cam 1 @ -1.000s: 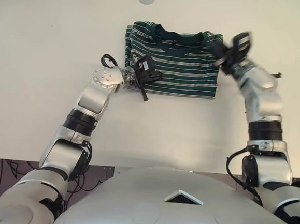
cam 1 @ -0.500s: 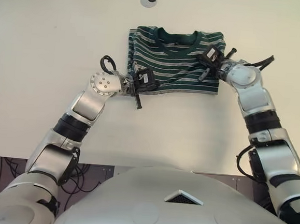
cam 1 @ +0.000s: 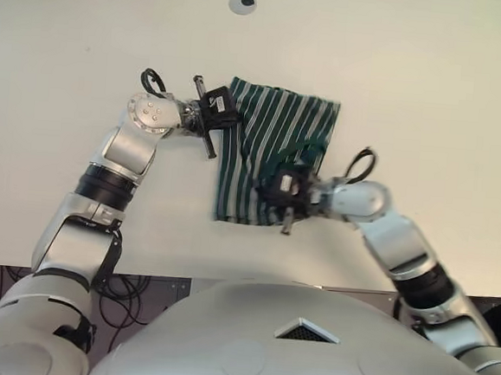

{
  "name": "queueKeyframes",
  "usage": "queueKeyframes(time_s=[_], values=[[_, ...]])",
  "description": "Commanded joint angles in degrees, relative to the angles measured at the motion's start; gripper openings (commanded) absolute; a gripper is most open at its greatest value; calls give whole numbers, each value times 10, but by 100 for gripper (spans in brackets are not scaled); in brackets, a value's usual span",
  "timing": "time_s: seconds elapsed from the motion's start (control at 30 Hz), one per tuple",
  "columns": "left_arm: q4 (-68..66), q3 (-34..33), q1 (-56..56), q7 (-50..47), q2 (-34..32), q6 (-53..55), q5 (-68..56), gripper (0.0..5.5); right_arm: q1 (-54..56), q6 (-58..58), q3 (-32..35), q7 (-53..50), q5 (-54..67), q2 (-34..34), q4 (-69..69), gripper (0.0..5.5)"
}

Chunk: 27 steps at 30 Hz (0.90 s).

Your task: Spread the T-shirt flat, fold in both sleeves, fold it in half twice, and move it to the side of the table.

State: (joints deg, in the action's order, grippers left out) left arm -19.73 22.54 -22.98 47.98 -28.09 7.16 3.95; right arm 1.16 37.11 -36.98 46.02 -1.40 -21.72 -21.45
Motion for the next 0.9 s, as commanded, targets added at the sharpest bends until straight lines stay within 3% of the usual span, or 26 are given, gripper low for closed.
queueKeyframes(time_s=[0.03, 0.23, 0.4, 0.63, 0.73, 0.9], values=[[-30, 13, -1, -1, 10, -9, 25, 0, -14, 44, 1, -25, -3, -5, 28, 5], [-28, -5, 26, -3, -13, -24, 31, 0, -57, 76, 83, -29, 39, -62, -35, 5], [-34, -22, 39, -16, -33, -22, 38, 0, -119, 113, 112, -24, 81, -113, -113, 5], [11, -39, 61, -5, -24, -37, 15, 0, -125, 102, 136, -73, 112, -79, -136, 5], [66, -82, 80, 20, -19, -68, -53, 0, -115, 86, 209, -98, 153, -42, -158, 5], [213, -144, 158, 111, -58, -86, -179, 80, -136, 73, 331, -93, 232, -56, -255, 91]])
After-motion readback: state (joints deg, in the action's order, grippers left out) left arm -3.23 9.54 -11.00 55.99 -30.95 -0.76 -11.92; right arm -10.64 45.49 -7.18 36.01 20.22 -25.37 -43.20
